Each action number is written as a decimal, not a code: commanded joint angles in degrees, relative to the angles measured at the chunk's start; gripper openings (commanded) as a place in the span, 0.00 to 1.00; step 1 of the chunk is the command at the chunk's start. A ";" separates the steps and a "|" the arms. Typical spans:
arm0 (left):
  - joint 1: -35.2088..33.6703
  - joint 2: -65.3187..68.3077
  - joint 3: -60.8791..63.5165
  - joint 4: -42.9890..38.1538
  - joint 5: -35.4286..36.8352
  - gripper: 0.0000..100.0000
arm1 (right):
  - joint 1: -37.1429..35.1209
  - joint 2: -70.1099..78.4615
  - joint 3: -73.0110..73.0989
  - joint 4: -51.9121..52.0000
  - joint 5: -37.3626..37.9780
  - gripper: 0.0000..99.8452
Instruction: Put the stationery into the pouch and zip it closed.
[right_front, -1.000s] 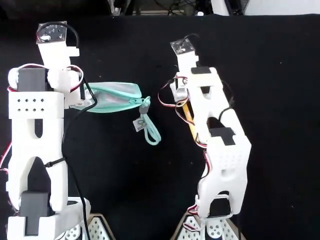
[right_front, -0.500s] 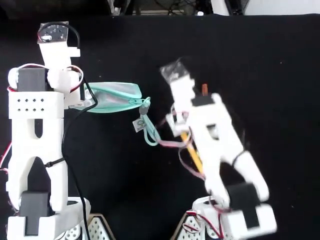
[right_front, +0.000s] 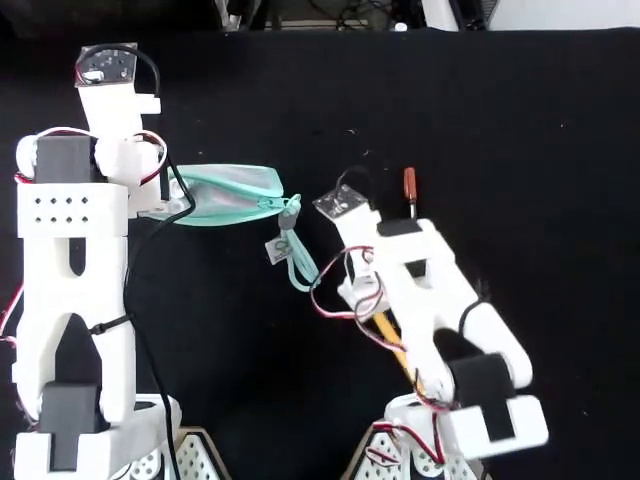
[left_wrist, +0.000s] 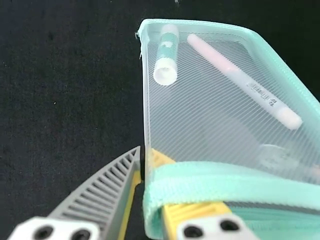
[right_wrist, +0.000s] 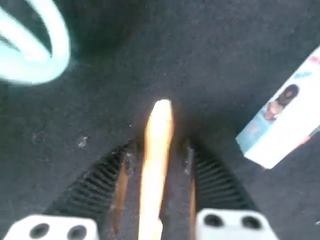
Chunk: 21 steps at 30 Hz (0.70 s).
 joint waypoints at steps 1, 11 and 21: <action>0.04 0.44 0.22 -0.70 -0.44 0.03 | -1.23 2.59 -3.91 1.05 0.62 0.12; 0.04 0.44 0.22 -0.70 -0.44 0.03 | -1.23 8.04 -7.25 0.88 0.35 0.02; 0.04 0.44 0.22 -0.70 -0.44 0.03 | -0.97 -26.95 -6.29 9.41 0.44 0.01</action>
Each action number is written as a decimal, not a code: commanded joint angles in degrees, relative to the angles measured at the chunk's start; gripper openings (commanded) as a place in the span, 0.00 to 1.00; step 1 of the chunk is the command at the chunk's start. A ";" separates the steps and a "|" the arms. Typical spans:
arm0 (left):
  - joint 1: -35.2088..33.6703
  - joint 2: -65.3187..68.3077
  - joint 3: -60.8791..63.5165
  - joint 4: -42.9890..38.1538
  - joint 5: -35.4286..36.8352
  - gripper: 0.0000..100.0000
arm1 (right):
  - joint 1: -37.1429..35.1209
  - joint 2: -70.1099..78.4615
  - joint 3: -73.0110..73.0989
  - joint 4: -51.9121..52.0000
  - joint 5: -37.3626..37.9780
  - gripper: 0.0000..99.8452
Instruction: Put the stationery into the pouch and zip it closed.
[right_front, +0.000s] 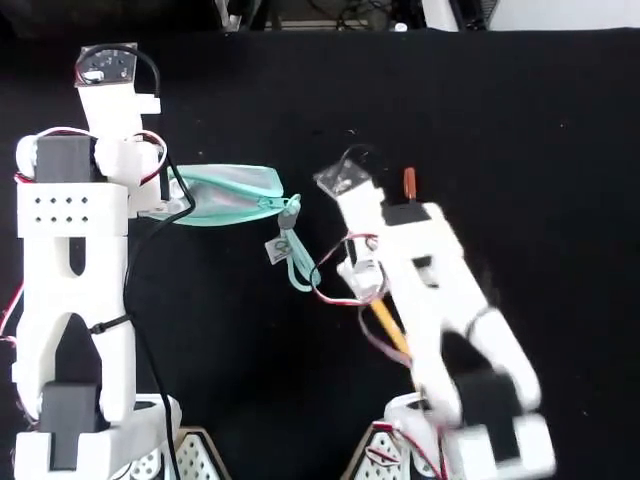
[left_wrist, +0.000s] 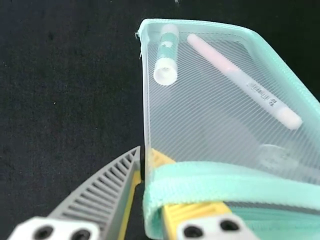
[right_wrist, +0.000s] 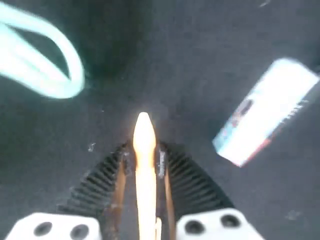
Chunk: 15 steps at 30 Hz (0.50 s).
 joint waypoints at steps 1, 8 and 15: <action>0.04 0.44 0.22 -0.70 -0.44 0.03 | -0.62 -21.49 -1.10 3.25 0.09 0.01; 0.04 0.44 0.22 -0.70 -0.44 0.03 | -5.10 -54.11 -2.86 -2.29 -7.65 0.01; 0.04 0.44 0.31 -0.35 -0.26 0.03 | -19.78 -64.48 3.38 -29.01 -14.51 0.02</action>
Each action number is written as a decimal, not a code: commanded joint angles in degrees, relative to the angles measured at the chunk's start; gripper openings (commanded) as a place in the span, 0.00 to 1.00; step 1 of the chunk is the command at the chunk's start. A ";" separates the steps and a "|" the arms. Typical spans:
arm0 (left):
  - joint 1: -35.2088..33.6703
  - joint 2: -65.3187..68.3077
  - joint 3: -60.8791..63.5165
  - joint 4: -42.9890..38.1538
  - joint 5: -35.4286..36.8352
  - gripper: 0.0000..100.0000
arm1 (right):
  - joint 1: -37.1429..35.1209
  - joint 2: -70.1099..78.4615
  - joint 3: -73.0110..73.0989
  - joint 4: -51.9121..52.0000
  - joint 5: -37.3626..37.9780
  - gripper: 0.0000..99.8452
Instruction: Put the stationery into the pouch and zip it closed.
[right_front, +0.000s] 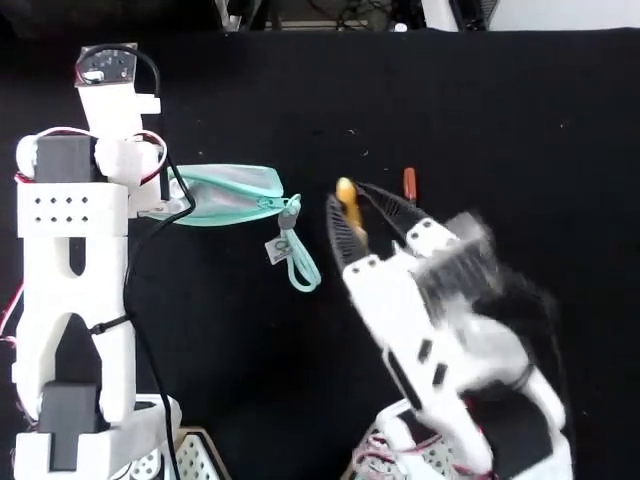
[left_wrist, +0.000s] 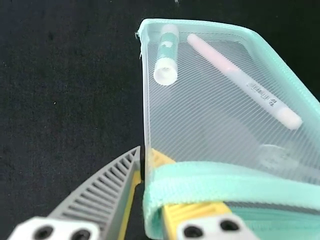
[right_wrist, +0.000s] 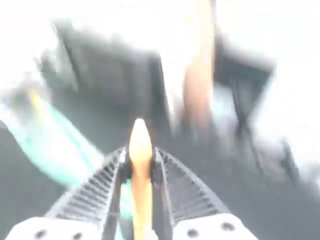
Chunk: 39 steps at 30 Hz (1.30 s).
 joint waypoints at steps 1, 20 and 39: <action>0.04 0.44 0.31 -0.35 -0.26 0.03 | -6.24 -1.36 2.68 -15.65 -1.49 0.02; 0.13 0.44 0.31 -0.35 -0.18 0.03 | -15.12 14.81 10.86 -46.15 -1.49 0.01; 0.13 0.44 0.31 -0.35 -0.26 0.03 | -16.26 10.42 3.03 -36.22 -1.41 0.01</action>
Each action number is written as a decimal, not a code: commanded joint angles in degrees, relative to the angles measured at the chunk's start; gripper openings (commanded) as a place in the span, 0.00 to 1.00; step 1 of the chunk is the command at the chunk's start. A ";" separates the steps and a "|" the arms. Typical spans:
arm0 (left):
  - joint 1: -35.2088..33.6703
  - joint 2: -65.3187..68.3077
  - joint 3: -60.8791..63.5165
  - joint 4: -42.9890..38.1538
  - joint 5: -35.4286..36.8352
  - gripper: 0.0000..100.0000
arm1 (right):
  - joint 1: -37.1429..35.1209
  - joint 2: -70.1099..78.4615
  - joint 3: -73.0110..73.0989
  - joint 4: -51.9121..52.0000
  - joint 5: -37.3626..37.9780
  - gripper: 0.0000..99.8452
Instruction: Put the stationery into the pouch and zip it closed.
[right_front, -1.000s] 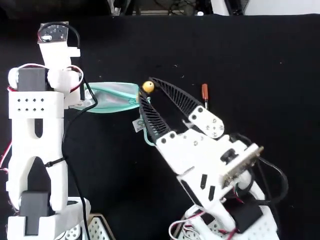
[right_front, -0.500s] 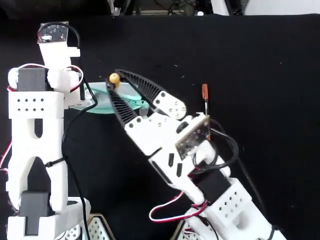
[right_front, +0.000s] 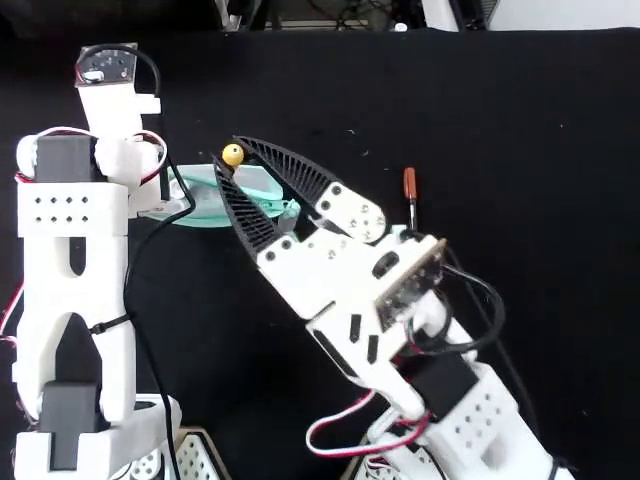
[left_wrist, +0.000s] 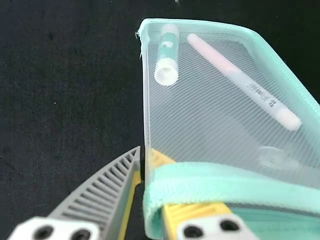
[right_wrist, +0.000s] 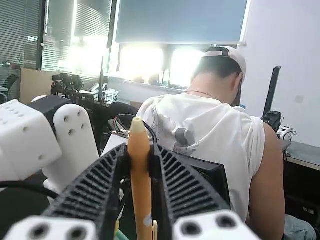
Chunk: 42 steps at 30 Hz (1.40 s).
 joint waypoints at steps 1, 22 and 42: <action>0.13 0.44 0.31 -0.35 -0.26 0.03 | -0.79 -2.86 -3.03 3.25 -0.35 0.01; 0.31 0.44 0.31 -0.35 -0.18 0.03 | 0.09 -0.40 21.85 -5.71 5.80 0.02; 0.04 0.44 0.31 -0.44 -0.44 0.03 | 0.35 7.87 -20.79 36.92 6.15 0.20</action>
